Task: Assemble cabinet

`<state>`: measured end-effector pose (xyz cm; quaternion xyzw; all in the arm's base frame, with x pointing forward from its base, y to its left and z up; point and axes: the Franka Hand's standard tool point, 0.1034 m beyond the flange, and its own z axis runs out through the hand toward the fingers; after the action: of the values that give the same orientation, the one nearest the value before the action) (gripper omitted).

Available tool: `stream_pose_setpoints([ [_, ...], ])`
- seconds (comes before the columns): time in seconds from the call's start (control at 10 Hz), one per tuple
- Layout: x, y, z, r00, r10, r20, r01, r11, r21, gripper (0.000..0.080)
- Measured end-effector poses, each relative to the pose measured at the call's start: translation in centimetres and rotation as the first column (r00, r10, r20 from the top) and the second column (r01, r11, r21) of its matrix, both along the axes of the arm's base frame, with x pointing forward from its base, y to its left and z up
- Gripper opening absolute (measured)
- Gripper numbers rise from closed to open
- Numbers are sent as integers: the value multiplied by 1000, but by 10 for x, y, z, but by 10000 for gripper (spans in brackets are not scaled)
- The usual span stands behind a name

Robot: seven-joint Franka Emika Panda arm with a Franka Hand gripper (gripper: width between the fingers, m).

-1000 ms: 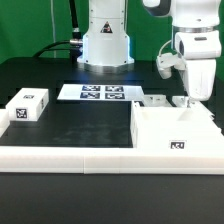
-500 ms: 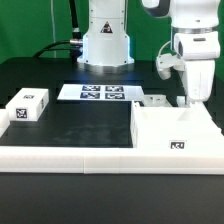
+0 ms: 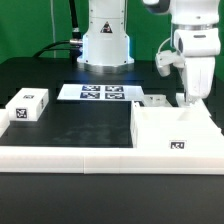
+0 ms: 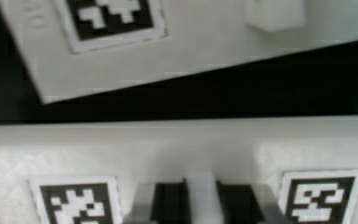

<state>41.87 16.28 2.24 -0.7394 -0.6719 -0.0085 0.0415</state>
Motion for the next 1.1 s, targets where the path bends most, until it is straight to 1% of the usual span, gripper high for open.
stream_pose_setpoints([
  [0.1, 3, -2, 10, 1000, 1, 11, -1, 1000, -7, 70],
  [0.3, 4, -7, 21, 1000, 5, 26, -4, 1000, -15, 70],
  [0.4, 6, -15, 23, 1000, 5, 27, -5, 1000, -20, 70],
  [0.6, 10, -32, 23, 1000, 7, 28, -6, 1000, -20, 70],
  [0.7, 12, -38, 23, 1000, -5, 28, 5, 1000, -20, 70],
  [1.1, 11, -36, 22, 1000, -9, 24, 10, 1000, -19, 70],
])
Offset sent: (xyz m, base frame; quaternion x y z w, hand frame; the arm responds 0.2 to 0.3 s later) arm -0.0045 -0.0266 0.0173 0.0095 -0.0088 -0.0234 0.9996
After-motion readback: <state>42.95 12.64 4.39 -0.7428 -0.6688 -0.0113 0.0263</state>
